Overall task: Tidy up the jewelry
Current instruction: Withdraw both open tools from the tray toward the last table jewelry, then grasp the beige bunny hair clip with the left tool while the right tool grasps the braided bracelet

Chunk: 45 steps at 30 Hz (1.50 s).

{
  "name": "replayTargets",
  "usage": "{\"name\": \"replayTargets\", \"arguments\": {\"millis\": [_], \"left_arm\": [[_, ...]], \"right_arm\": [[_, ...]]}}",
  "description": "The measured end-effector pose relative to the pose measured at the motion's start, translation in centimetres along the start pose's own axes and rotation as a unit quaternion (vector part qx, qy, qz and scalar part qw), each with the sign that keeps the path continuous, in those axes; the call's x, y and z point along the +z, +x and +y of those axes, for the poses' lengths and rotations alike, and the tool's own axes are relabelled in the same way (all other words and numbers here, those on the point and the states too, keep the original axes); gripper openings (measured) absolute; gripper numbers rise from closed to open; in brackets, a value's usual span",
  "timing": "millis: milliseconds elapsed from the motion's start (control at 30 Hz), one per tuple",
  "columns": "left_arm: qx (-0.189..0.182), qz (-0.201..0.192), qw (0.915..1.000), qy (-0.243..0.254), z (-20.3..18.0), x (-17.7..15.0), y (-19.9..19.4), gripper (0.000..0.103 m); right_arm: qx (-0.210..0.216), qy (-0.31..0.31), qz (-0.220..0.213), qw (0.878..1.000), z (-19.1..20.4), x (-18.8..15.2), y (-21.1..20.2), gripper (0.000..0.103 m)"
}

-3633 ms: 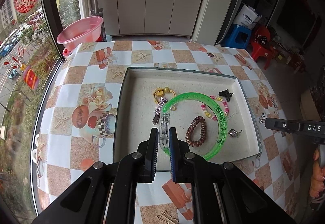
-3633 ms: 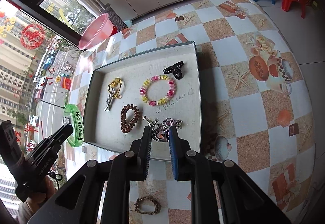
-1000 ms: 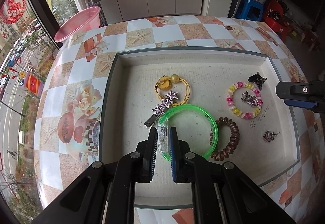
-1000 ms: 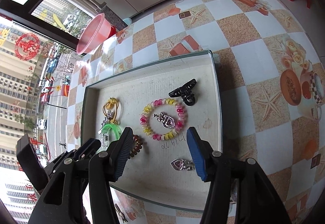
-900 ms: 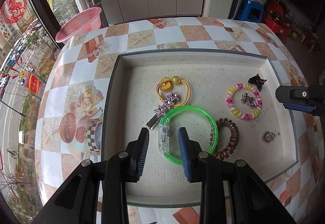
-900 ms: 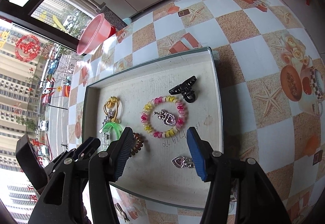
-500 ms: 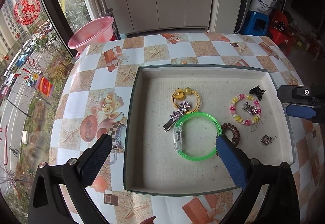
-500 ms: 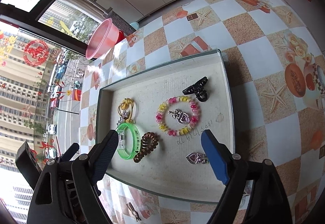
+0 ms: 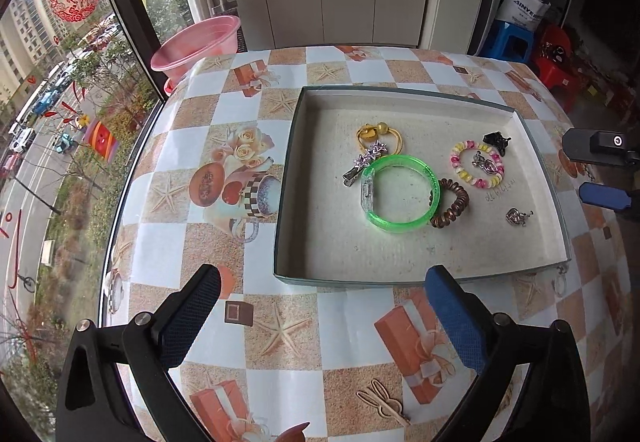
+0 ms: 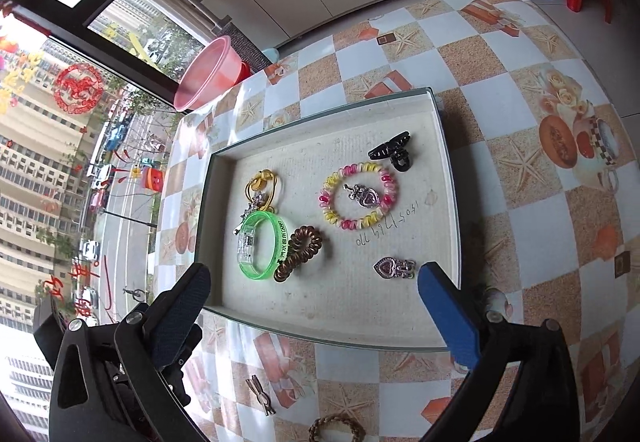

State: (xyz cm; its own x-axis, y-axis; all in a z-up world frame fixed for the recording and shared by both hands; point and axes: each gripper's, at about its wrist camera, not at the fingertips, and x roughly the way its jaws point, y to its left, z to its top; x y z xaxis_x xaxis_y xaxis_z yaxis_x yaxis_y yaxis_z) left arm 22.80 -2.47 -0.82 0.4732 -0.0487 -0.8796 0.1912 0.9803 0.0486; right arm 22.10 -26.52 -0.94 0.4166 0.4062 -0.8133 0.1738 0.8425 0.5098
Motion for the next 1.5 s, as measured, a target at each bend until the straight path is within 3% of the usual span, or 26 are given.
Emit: {"name": "replayTargets", "arguments": {"millis": [200,633,1100,1200,1400,1500], "left_arm": [[0.011,0.016,0.9998,-0.004,0.8,-3.0,-0.7,0.103],[-0.023,0.077,0.9968,-0.001,0.3,-9.0,-0.9,0.103],[-0.033,0.123,0.9902,-0.057,-0.5,-11.1,1.8,0.103],[-0.028,0.120,0.9910,-0.052,-1.2,-10.9,2.2,0.103],[0.017,0.119,0.9923,-0.029,-1.9,-10.9,3.5,0.103],[0.013,0.119,0.9922,-0.037,-1.4,-11.0,3.8,0.103]], "right_arm": [[0.006,0.003,0.013,1.000,0.1,-2.9,-1.9,0.103],[-0.006,0.001,0.041,0.999,0.0,-9.6,-3.3,0.103],[-0.122,0.003,0.100,0.987,-3.0,-16.8,-0.2,0.103],[-0.138,0.008,0.102,0.985,-3.7,-17.3,0.1,0.103],[-0.173,-0.017,0.095,0.980,-3.3,-17.5,1.3,0.103],[-0.187,-0.035,0.093,0.977,-2.8,-17.3,2.1,0.103]]}}
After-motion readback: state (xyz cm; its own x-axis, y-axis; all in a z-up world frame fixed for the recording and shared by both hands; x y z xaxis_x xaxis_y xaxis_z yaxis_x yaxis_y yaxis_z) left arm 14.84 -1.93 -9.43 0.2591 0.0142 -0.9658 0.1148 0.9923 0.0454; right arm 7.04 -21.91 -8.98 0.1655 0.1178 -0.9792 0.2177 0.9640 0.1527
